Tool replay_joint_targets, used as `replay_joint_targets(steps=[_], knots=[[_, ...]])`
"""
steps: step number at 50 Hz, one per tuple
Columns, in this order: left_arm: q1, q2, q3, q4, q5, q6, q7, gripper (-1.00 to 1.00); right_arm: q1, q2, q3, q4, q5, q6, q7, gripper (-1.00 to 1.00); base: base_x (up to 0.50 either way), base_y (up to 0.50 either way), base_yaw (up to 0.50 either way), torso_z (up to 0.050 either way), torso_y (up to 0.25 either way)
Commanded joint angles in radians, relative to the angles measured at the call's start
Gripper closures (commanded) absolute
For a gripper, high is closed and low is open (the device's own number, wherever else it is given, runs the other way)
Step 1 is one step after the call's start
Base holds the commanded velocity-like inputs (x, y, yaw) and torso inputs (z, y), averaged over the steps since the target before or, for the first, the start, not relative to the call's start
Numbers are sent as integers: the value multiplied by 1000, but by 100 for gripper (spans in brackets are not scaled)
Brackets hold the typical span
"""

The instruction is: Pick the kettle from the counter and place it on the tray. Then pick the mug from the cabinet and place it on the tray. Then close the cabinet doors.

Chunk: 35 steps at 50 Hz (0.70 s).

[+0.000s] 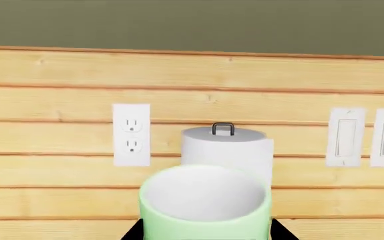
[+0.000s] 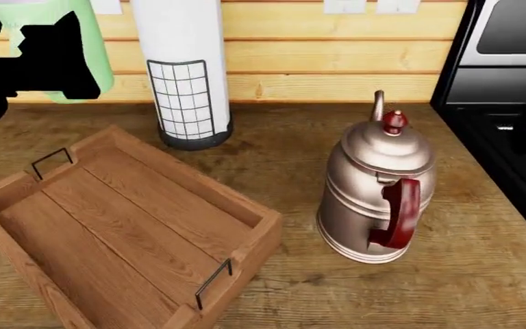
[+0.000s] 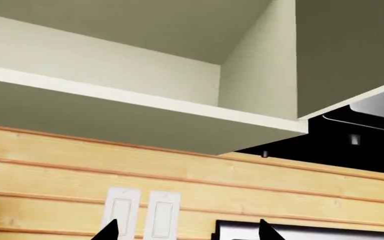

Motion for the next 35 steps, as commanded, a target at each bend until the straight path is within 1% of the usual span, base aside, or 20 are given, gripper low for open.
replay_joint_targets(steps=[1,4,7,21,25,29,35], knots=[[91,-17,157,-51,347,160,224,100,87,5,-102,-1,-14,-15,4,-100,0,0,0,0,0],[114,-17,202,-69,399,196,253,100,109,5,-140,-1,-24,-24,7,-100,0,0,0,0,0],[132,-16,225,-75,414,206,265,100,135,4,-174,-1,-30,-30,10,-100,0,0,0,0,0],[233,-57,205,-53,402,209,273,100,223,-5,-355,-1,-91,-84,25,-100,0,0,0,0,1],[270,-66,223,-63,434,234,289,100,240,-10,-396,-1,-106,-97,32,-100,0,0,0,0,0],[267,-59,239,-89,451,247,296,100,253,-15,-425,-1,-116,-109,37,-100,0,0,0,0,2],[303,-63,264,-105,484,282,321,100,265,-15,-451,0,-125,-115,38,-100,0,0,0,0,0]])
